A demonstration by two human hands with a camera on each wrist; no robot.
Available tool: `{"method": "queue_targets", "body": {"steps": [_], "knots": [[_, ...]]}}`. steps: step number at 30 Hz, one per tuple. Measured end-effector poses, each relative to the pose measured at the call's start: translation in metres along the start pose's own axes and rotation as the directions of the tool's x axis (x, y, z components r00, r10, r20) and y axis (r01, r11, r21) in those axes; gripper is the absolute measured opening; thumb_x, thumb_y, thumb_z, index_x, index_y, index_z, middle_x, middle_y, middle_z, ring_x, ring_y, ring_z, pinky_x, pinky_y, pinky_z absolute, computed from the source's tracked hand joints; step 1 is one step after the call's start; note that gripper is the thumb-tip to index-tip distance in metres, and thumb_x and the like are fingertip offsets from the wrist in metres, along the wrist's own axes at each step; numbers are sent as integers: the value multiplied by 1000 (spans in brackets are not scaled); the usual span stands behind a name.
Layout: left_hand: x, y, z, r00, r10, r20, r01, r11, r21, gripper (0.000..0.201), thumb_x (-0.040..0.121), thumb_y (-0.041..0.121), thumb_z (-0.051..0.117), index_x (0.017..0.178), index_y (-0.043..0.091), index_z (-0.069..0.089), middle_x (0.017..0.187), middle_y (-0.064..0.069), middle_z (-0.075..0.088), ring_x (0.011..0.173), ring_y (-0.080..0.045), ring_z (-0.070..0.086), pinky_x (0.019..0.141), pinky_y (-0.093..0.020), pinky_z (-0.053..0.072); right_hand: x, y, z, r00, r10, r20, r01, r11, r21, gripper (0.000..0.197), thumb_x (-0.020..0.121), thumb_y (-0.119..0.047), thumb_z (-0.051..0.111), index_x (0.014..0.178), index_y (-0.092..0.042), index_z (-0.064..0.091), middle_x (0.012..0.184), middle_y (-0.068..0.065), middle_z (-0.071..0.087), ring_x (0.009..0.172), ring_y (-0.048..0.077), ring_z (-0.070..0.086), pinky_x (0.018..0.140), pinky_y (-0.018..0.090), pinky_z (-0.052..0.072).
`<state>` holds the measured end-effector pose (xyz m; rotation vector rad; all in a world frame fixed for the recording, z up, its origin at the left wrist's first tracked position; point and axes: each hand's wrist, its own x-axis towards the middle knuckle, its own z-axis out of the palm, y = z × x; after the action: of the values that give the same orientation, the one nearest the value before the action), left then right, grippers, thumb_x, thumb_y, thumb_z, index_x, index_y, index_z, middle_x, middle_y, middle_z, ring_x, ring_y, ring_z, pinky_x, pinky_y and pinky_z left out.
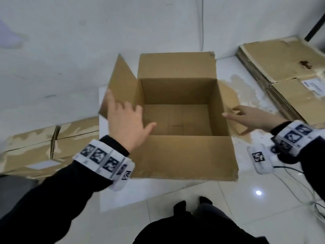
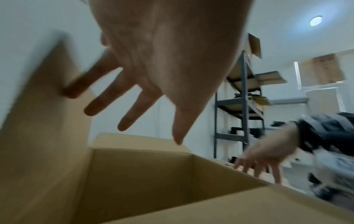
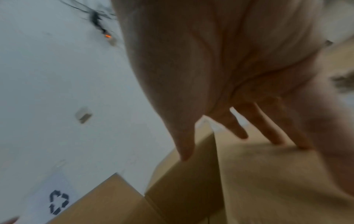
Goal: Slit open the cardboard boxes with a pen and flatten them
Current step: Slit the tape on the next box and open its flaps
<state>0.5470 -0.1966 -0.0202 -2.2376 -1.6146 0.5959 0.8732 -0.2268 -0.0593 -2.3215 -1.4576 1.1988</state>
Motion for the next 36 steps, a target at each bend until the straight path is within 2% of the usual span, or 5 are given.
{"method": "queue_targets", "body": {"steps": [8, 18, 26, 31, 36], "knots": [[20, -57, 68, 874, 215, 435, 187, 678, -710, 95, 86, 57, 55, 152, 22, -4, 158, -14, 11, 141, -29, 27, 111, -40, 27, 24, -13, 29, 1000, -17, -16, 22, 912, 409, 33, 93, -2, 47, 126, -1, 45, 116, 20, 57, 92, 30, 61, 55, 40, 58], [61, -7, -50, 902, 36, -431, -416, 340, -843, 84, 90, 59, 47, 150, 38, -9, 159, -4, -15, 147, -20, -9, 116, -44, 3, -2, -42, 159, 784, -98, -613, 409, 824, 391, 78, 85, 11, 47, 146, 3, 0, 154, 22, 10, 143, 33, 12, 118, 45, 13], [87, 14, -77, 993, 113, -34, -105, 712, -694, 93, 72, 83, 46, 149, 37, 20, 158, -8, 13, 144, -32, 15, 112, -57, 23, -23, -9, 204, 742, -458, -489, 598, 783, 174, 76, 88, -22, 62, 145, -8, 13, 151, 4, 6, 141, 12, 7, 111, 7, 4], [84, 19, -84, 951, 253, 180, -103, 804, -586, 96, 72, 66, 66, 147, 19, 30, 146, -4, 40, 128, -25, 43, 98, -33, 36, -34, 33, 139, 787, -353, -506, 563, 747, 355, 20, 90, -43, 40, 101, -31, 52, 106, -4, 59, 100, 13, 58, 85, 24, 46], [60, 2, -67, 935, 219, 280, -17, 814, -580, 94, 67, 58, 76, 140, 20, 30, 136, -6, 46, 114, -24, 50, 90, -34, 43, 0, 36, 86, 930, -314, -194, 367, 736, 569, 55, 93, -61, 29, 121, -21, 56, 125, -2, 59, 119, 12, 52, 107, 38, 37]]}}
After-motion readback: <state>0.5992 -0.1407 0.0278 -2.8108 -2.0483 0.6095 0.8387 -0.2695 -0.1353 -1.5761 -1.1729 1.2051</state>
